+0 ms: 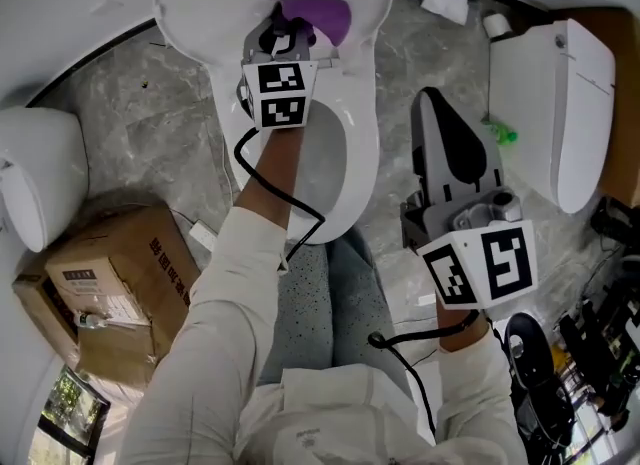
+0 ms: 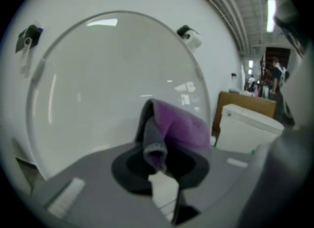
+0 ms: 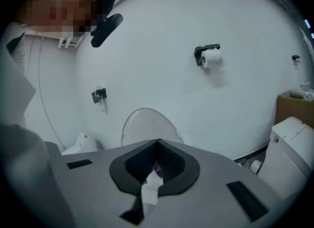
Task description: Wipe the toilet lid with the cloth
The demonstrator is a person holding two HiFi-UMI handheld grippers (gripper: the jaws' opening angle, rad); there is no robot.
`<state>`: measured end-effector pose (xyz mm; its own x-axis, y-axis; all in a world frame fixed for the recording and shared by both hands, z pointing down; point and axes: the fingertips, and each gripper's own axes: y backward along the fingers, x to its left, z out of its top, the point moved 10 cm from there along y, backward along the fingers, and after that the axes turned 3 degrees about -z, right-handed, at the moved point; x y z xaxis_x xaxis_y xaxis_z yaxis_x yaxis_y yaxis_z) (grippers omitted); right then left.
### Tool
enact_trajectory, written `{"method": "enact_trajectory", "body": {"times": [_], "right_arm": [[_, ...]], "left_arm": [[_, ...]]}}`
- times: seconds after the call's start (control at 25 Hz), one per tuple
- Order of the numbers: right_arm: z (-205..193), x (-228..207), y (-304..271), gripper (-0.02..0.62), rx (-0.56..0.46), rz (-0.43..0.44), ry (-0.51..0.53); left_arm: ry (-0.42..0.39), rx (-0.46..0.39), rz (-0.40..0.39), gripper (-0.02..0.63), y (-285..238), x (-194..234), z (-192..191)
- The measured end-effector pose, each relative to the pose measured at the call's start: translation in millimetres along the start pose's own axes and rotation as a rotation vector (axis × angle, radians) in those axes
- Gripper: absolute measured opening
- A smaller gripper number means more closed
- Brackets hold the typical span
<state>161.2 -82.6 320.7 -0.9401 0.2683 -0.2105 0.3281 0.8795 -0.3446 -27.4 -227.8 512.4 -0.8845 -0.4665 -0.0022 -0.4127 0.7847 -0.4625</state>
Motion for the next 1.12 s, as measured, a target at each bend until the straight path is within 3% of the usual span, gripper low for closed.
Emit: {"method": "enact_trajectory", "body": {"times": [0.16,0.48,0.72,0.88,1.0,1.12], "right_arm": [[-10,9,-6,0.014,0.036,0.002,0.041],[-32,40,-56,0.015,0.096,0.078,0.097],[-57,50,-89,0.014,0.177,0.086,0.103],[-63,51,-93,0.015,0.203,0.082,0.116],[-67,43,-90,0.015,0.211,0.058,0.102],[-71,35,-86,0.015,0.214,0.034,0.083]], "left_arm": [[-0.018,0.03,-0.064,0.057,-12,-17,-10],[-0.057,0.082,-0.018,0.057,12,39,-36],[-0.006,0.128,0.075,0.057,36,82,-64],[0.062,0.18,0.122,0.057,35,89,-89],[0.107,0.206,0.104,0.057,17,72,-96],[0.123,0.227,0.037,0.057,-8,45,-95]]}}
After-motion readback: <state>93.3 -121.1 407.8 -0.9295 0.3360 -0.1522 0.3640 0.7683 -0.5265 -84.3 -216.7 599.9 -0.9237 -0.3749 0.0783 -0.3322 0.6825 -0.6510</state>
